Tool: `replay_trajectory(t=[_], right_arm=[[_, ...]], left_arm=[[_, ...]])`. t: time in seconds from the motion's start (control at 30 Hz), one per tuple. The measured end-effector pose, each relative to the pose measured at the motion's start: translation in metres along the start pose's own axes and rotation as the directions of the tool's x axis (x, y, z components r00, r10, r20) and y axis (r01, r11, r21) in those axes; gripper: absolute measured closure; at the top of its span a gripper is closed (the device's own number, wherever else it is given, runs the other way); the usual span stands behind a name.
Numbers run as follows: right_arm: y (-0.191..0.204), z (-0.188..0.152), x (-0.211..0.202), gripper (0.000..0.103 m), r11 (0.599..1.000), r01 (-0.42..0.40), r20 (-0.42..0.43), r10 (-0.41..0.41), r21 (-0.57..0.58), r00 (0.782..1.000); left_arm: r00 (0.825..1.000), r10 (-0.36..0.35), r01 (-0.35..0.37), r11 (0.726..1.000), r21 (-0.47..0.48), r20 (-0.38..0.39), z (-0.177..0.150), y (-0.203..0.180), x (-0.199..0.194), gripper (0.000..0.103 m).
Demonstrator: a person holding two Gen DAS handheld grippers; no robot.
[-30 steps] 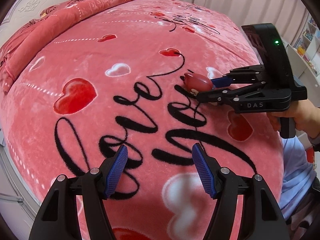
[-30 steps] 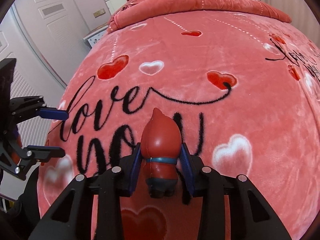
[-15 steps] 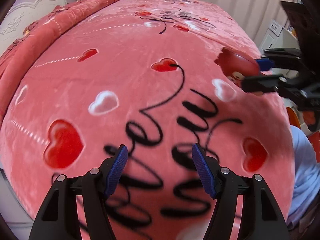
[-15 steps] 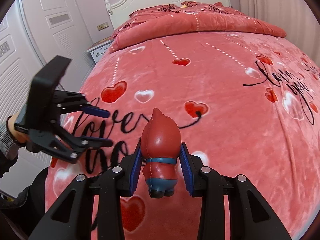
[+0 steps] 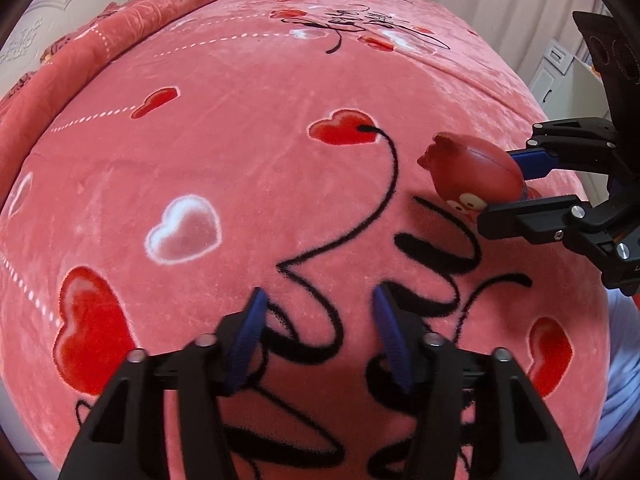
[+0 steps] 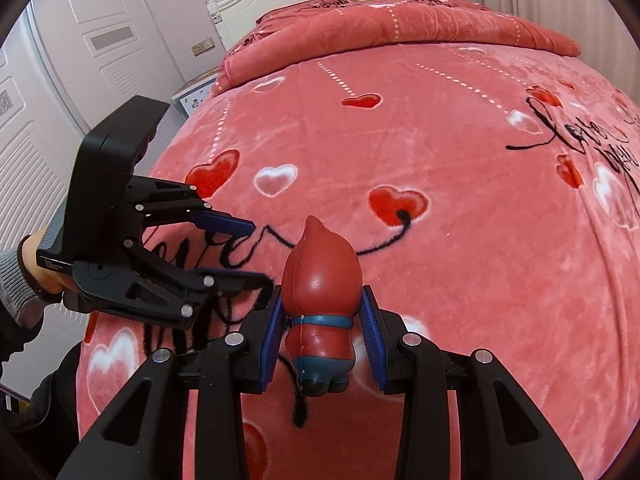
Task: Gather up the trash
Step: 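Carry the red toy figure in the right tool over the orange bin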
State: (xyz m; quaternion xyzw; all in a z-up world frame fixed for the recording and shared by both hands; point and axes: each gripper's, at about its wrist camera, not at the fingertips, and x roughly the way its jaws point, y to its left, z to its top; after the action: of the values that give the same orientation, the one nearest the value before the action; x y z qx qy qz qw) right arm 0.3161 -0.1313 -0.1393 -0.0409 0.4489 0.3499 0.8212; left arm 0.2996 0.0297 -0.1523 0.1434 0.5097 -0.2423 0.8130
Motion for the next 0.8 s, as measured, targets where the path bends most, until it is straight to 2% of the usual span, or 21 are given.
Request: replay_trajectory(t=[0.1,0.13,0.2,0.37,0.8], right_arm=[[0.002,-0.003,-0.003,0.066,1.0,-0.008,0.002,0.008,0.006,1.0],[0.003,-0.004,-0.005,0.066,1.0,-0.007,0.004,0.007,0.002,1.0],[0.007,-0.006,-0.01,0.066,1.0,-0.01,0.006,0.01,-0.003,1.0],[0.017,-0.012,-0.028,0.066,1.0,-0.008,0.015,0.009,-0.022,1.0],[0.065,-0.048,-0.105,0.066,0.997,-0.013,0.045,0.017,-0.074,0.999]], left_arm=[[1.0,0.015,-0.015,1.0,0.001,0.001,-0.001,-0.004,-0.005,0.082],[1.0,0.009,-0.009,1.0,-0.003,0.0,-0.002,-0.005,-0.007,0.095],[1.0,0.009,-0.009,1.0,-0.008,-0.004,-0.006,-0.008,-0.012,0.1],[1.0,-0.003,0.004,1.0,0.015,-0.012,-0.015,-0.022,-0.025,0.101],[0.999,0.016,-0.02,0.996,0.083,0.045,-0.039,-0.08,-0.103,0.101]])
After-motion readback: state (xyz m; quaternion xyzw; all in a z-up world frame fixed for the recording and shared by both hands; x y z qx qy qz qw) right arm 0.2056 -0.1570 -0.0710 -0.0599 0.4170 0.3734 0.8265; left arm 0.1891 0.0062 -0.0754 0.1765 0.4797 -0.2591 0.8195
